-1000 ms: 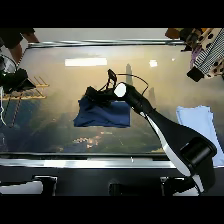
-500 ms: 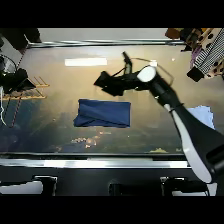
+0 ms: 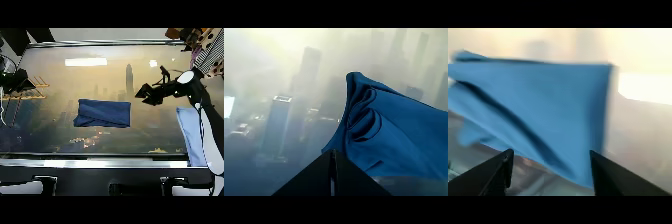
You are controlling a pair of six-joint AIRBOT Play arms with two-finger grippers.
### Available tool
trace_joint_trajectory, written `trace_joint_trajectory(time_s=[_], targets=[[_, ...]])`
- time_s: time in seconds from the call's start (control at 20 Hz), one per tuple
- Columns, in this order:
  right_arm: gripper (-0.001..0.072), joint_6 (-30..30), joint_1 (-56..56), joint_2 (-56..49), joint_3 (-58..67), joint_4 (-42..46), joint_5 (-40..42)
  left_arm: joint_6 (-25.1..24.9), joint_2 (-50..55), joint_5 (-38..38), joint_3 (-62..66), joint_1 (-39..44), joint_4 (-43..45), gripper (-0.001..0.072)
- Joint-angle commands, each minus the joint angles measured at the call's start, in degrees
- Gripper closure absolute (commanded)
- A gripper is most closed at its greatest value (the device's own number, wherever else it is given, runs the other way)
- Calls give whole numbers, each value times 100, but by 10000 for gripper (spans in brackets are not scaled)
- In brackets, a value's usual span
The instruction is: Fold the clothes and pants, and hang the long-sleeved shirts on hangers.
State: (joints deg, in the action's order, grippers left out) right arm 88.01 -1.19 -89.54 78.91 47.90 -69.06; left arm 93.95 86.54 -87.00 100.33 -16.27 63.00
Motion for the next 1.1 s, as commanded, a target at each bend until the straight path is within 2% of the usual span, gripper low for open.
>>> trace_joint_trajectory(time_s=[0.0, 0.3, 0.6, 0.65, 0.7, 0.75, 0.8, 0.85, 1.0, 1.05], targets=[[160, -778, 109, -306, -813, -785, 332, -164, -4, -2, 4, -4, 2, 694], [162, -1150, -254, -1032, -870, -1117, 588, -264, -4, -2, 4, -4, 4, 694], [183, -1154, -549, -1191, -870, -1189, 1016, -267, -2, 2, 4, -4, 4, 694], [204, -1154, -632, -1207, -870, -1215, 1047, -267, -2, 4, 4, -4, 4, 694], [283, -1178, -706, -1207, -870, -1207, 1099, -267, -2, 4, 4, -4, 7, 694], [413, -1189, -739, -1204, -870, -1222, 1113, -267, -2, 2, 4, -4, 4, 694], [603, -1220, -752, -1198, -870, -1281, 1091, -267, -4, 2, 4, -4, 4, 694], [671, -1226, -756, -1145, -870, -1318, 1095, -267, -4, 0, 4, -7, 4, 694], [684, -1283, -741, -789, -688, -1331, 1182, -267, -4, 0, 4, -4, 4, 694], [684, -1099, -695, -691, -511, -1325, 1174, -267, -4, 0, 4, -4, 4, 694]])
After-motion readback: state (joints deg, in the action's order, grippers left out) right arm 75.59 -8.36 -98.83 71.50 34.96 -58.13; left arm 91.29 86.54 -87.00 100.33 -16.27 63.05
